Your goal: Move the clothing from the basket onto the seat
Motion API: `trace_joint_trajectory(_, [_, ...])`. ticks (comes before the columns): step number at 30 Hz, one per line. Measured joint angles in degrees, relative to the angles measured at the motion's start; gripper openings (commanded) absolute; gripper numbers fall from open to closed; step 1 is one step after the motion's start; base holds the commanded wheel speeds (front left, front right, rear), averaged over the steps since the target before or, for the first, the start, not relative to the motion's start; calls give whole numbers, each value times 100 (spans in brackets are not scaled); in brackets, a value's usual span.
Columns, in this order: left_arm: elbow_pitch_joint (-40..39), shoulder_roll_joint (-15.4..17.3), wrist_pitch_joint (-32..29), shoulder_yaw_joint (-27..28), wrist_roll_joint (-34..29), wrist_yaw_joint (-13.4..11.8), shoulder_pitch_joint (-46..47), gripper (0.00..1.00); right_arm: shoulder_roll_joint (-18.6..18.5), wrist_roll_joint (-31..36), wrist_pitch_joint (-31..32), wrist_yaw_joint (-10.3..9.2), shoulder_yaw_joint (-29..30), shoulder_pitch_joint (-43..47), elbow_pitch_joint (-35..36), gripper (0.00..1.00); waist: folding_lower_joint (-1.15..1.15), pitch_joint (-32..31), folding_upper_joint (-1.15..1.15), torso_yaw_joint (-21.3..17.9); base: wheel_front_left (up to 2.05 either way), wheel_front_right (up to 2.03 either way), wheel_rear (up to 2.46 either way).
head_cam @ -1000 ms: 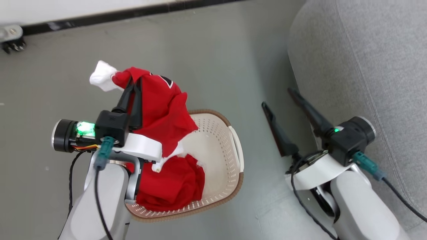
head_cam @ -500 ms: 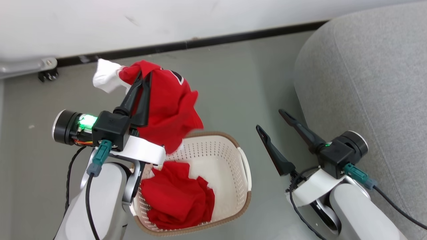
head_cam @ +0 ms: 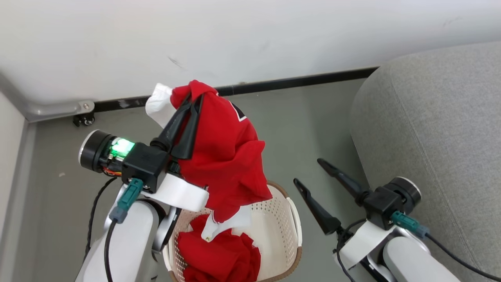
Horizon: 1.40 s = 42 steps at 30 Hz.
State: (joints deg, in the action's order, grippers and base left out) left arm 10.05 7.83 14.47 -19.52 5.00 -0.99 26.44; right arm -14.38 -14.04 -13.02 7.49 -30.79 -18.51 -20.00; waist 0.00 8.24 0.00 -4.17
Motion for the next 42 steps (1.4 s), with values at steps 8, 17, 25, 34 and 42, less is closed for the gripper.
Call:
trace_joint_trajectory(8, [-186, 2, -10, -172, 41, 171, -63, 0, -136, -168, 159, 0, -358, 80, -47, 100, 0, -339, 0, 95, 0, 0, 0])
trace_joint_trajectory(17, [-332, -56, -234, -339, 86, 282, -69, 0, -213, -414, 280, 0, -788, 84, -109, 100, 0, -626, 0, 199, 0, 0, 0])
trace_joint_trajectory(25, [-486, -91, -457, -475, 87, 326, -121, 0, -125, -691, 296, 0, -1246, 110, -77, 100, 0, -775, 0, 304, 0, 0, 0])
trace_joint_trajectory(34, [-791, -140, -675, -671, 105, 437, -142, 0, -248, -416, 285, 0, -1284, 44, -226, 100, 0, -892, 0, 426, 0, 0, 0])
trace_joint_trajectory(42, [-1023, -190, -846, -839, 183, 490, -142, 0, -230, -242, 142, 0, -1037, -135, -416, 100, 0, -986, 0, 527, 0, 0, 0])
